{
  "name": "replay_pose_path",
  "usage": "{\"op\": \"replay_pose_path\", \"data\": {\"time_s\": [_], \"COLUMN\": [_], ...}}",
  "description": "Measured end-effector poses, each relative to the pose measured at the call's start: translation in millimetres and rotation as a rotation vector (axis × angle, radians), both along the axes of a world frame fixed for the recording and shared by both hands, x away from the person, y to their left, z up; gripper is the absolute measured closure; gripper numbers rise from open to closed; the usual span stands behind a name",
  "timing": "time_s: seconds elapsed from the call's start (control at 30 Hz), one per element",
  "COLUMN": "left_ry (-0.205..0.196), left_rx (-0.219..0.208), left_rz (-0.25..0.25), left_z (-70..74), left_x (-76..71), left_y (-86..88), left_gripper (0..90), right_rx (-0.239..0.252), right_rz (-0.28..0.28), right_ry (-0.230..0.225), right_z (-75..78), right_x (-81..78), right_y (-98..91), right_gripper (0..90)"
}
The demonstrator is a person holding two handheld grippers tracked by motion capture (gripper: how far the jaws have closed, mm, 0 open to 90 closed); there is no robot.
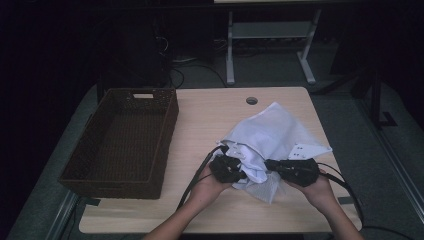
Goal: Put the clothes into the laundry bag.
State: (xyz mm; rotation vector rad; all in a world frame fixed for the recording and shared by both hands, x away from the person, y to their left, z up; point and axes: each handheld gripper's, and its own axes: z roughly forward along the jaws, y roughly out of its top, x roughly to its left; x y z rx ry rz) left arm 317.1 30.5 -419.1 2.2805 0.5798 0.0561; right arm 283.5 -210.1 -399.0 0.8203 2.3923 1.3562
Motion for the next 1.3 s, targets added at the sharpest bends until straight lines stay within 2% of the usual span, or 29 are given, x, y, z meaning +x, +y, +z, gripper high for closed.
{"op": "replay_pose_path", "data": {"time_s": [0.33, 0.67, 1.07, 1.3], "left_ry": [-0.035, -0.045, -0.040, -0.021], "left_rx": [-0.033, -0.057, -0.079, -0.080], "left_rz": [0.073, 0.121, 0.149, 0.126], "left_z": [5.4, 5.0, 0.2, -3.6], "left_x": [8.4, 15.4, 22.4, 22.2], "left_y": [-13.3, -32.4, -44.1, -41.7], "left_gripper": [86.0, 86.1, 86.0, 82.8], "right_rx": [0.025, 0.006, -0.001, -0.002], "right_rz": [-0.001, 0.006, 0.008, 0.005], "right_ry": [-0.007, -0.021, -0.022, -0.015], "right_z": [6.5, 8.8, 9.4, 6.3], "right_x": [0.4, -0.2, -1.2, -0.6], "right_y": [-1.5, 1.4, 0.2, -2.4], "right_gripper": [86.4, 86.4, 86.4, 86.4]}}
